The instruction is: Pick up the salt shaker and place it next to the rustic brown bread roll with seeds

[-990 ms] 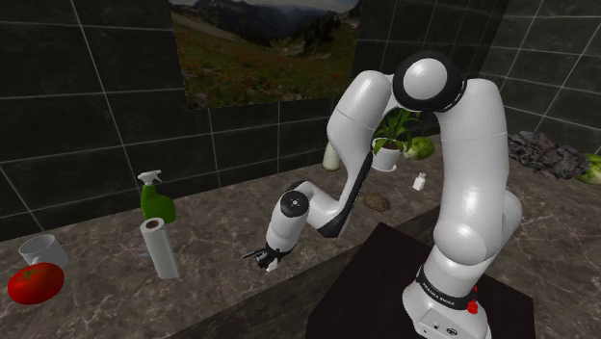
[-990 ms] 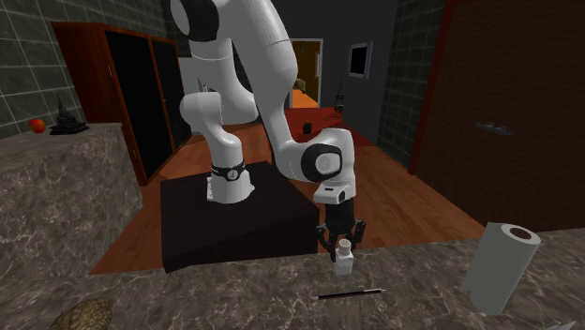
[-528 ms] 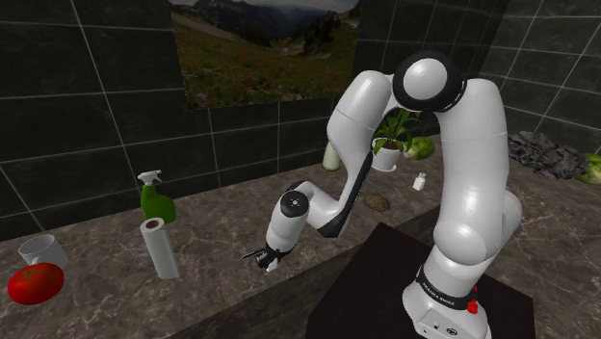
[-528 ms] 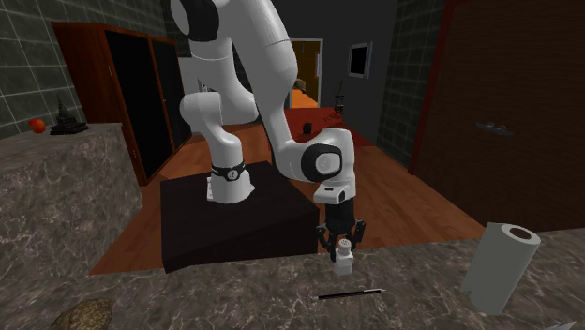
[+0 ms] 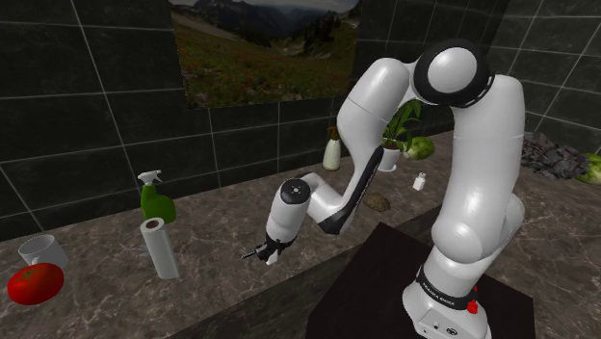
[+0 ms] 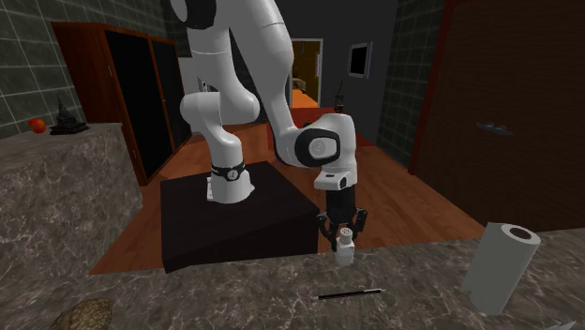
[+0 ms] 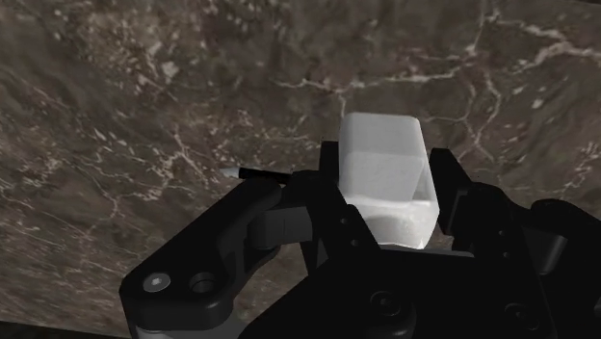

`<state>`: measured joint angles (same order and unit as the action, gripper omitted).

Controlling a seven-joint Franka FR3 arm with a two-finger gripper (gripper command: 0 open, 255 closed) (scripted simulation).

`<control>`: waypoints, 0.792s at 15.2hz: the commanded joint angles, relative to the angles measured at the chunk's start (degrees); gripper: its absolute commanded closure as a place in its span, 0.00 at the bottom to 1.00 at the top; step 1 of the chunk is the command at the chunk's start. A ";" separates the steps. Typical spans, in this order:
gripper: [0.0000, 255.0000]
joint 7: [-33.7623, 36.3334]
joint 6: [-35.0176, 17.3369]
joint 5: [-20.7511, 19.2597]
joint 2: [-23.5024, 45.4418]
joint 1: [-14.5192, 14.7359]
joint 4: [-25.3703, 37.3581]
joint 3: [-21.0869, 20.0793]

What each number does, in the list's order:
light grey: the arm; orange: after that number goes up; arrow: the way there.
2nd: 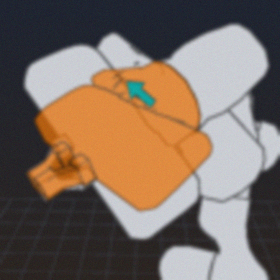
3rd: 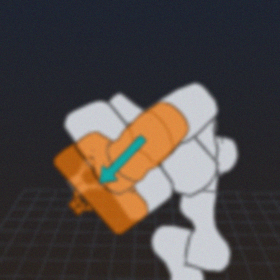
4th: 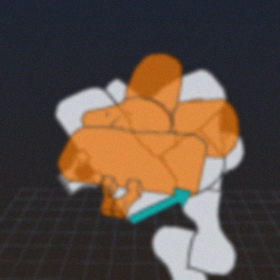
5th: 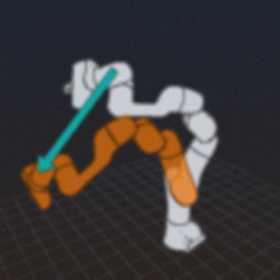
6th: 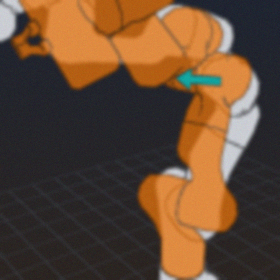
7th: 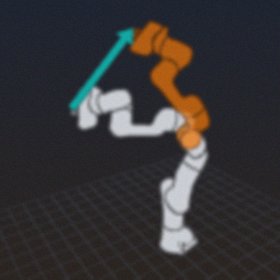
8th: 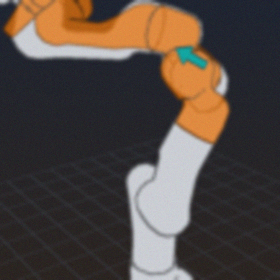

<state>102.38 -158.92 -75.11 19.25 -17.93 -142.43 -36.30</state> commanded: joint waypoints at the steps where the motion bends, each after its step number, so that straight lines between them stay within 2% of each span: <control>1: 1.00 -2.99 -0.24 3.64 -1.98 -1.12 -0.87 -1.37; 7: 1.00 -13.01 -0.92 16.07 -8.47 -5.06 -3.54 -6.48; 12: 1.00 -23.58 -1.38 29.50 -14.63 -8.42 -5.63 -11.35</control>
<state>81.17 -160.21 -48.62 5.73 -25.73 -147.71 -46.84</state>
